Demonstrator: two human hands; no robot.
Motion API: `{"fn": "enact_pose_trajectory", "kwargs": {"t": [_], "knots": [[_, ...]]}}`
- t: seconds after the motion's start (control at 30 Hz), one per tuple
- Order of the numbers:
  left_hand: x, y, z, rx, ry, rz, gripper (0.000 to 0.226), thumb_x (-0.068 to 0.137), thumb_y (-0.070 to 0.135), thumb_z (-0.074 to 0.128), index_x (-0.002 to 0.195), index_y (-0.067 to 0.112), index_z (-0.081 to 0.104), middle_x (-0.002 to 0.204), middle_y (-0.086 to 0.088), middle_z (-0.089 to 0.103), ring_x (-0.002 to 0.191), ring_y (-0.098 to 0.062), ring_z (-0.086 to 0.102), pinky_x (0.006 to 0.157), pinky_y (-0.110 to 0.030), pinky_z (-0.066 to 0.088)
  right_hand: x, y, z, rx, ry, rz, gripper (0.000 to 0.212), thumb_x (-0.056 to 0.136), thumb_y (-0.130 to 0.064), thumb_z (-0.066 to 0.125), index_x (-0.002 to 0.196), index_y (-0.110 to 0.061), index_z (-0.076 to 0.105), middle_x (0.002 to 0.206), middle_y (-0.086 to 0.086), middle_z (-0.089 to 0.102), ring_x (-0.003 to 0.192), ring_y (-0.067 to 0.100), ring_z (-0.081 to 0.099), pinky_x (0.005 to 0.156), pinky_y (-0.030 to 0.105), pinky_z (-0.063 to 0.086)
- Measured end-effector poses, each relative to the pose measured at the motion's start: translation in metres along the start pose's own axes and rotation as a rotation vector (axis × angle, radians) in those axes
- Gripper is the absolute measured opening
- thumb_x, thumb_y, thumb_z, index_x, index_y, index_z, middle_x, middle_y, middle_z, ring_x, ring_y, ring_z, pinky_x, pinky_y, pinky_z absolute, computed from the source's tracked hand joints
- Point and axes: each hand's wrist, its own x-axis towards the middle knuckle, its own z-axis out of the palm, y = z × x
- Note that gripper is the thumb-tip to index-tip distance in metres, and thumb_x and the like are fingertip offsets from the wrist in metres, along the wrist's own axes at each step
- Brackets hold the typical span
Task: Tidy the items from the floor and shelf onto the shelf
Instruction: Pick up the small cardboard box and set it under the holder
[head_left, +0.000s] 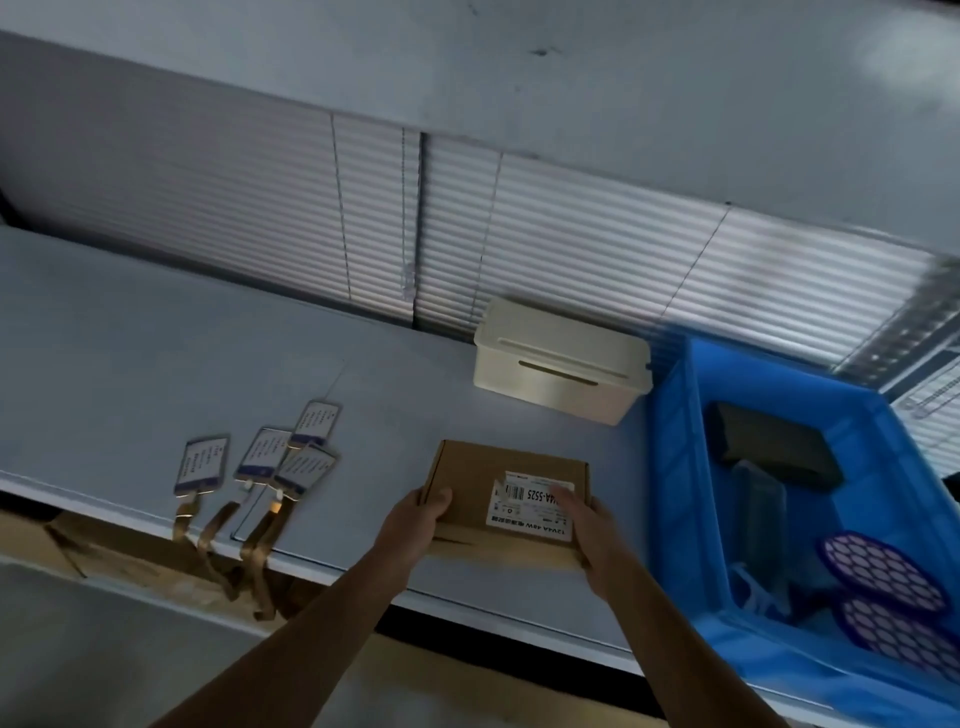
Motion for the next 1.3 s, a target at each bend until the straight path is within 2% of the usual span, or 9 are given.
{"fn": "enact_pose_trajectory", "kwargs": {"t": [0.13,0.23,0.37,0.57,0.7,0.83,1.0,1.13,1.3], "knots": [[0.02,0.0,0.013,-0.018,-0.018,-0.026,0.043,0.097,0.032,0.054,0.135,0.012,0.055,0.119,-0.006,0.063,0.106,-0.025,0.059,0.099,-0.037,0.046,0.023,-0.004,-0.004,-0.078,0.003,0.038,0.036,0.088,-0.035,0.071,0.113,-0.01,0.07,0.101,0.012,0.078,0.093,0.03,0.075,0.071,0.034,0.06],[0.026,0.001,0.019,0.092,0.016,0.024,0.044,0.096,0.033,0.052,0.137,0.018,0.053,0.129,-0.005,0.062,0.116,-0.029,0.058,0.103,-0.041,0.044,0.036,-0.005,-0.006,-0.181,0.02,0.005,0.035,0.093,-0.038,0.065,0.114,-0.01,0.069,0.104,0.012,0.076,0.096,0.029,0.073,0.074,0.032,0.059],[0.022,0.004,0.024,0.125,0.065,0.081,0.054,0.093,0.038,0.051,0.144,0.019,0.045,0.134,-0.002,0.059,0.123,-0.028,0.056,0.105,-0.041,0.043,0.036,-0.004,-0.007,-0.217,0.031,-0.006,0.024,0.094,-0.04,0.061,0.097,-0.017,0.07,0.092,0.004,0.074,0.081,0.018,0.07,0.065,0.026,0.053],[0.027,-0.004,0.022,0.177,0.088,0.088,0.038,0.1,0.03,0.044,0.132,0.015,0.056,0.125,-0.011,0.064,0.11,-0.029,0.059,0.096,-0.04,0.047,0.04,-0.005,-0.001,-0.277,0.03,-0.044,0.029,0.095,-0.042,0.059,0.099,-0.016,0.071,0.09,0.003,0.074,0.083,0.019,0.069,0.073,0.028,0.055],[0.032,-0.005,0.021,0.167,0.127,0.085,0.039,0.1,0.034,0.044,0.129,0.014,0.059,0.124,-0.013,0.065,0.11,-0.03,0.059,0.095,-0.04,0.047,0.036,-0.005,0.002,-0.272,0.039,-0.073,0.022,0.096,-0.041,0.059,0.086,-0.023,0.067,0.088,0.0,0.073,0.079,0.012,0.067,0.065,0.022,0.051],[0.031,-0.011,0.015,0.127,0.154,0.023,0.055,0.095,0.045,0.048,0.14,0.014,0.049,0.133,-0.011,0.059,0.118,-0.034,0.057,0.099,-0.046,0.048,0.031,-0.006,-0.003,-0.27,0.037,-0.019,0.023,0.096,-0.041,0.057,0.105,-0.019,0.063,0.091,-0.002,0.069,0.08,0.013,0.064,0.067,0.026,0.049],[0.027,-0.02,0.01,0.093,0.15,0.005,0.036,0.091,0.037,0.054,0.121,0.018,0.063,0.105,-0.007,0.068,0.085,-0.022,0.06,0.076,-0.035,0.048,0.02,0.012,-0.019,-0.305,-0.025,0.074,0.029,0.093,-0.031,0.062,0.119,-0.02,0.053,0.119,0.006,0.061,0.112,0.026,0.056,0.091,0.042,0.047],[0.051,0.017,0.032,0.178,0.132,0.097,0.039,0.096,0.035,0.048,0.129,0.017,0.06,0.12,-0.005,0.066,0.098,-0.022,0.059,0.077,-0.03,0.043,0.042,-0.006,-0.018,-0.213,0.089,0.001,0.029,0.093,-0.029,0.062,0.119,-0.016,0.054,0.118,0.008,0.06,0.099,0.022,0.056,0.087,0.039,0.047],[0.103,0.071,0.063,0.244,0.104,0.138,0.043,0.095,0.036,0.045,0.13,0.014,0.057,0.124,-0.01,0.064,0.108,-0.028,0.059,0.084,-0.031,0.042,0.098,-0.04,-0.022,-0.267,0.182,-0.014,0.047,0.094,-0.04,0.059,0.13,-0.012,0.054,0.105,0.005,0.06,0.095,0.022,0.057,0.083,0.039,0.05]]}}
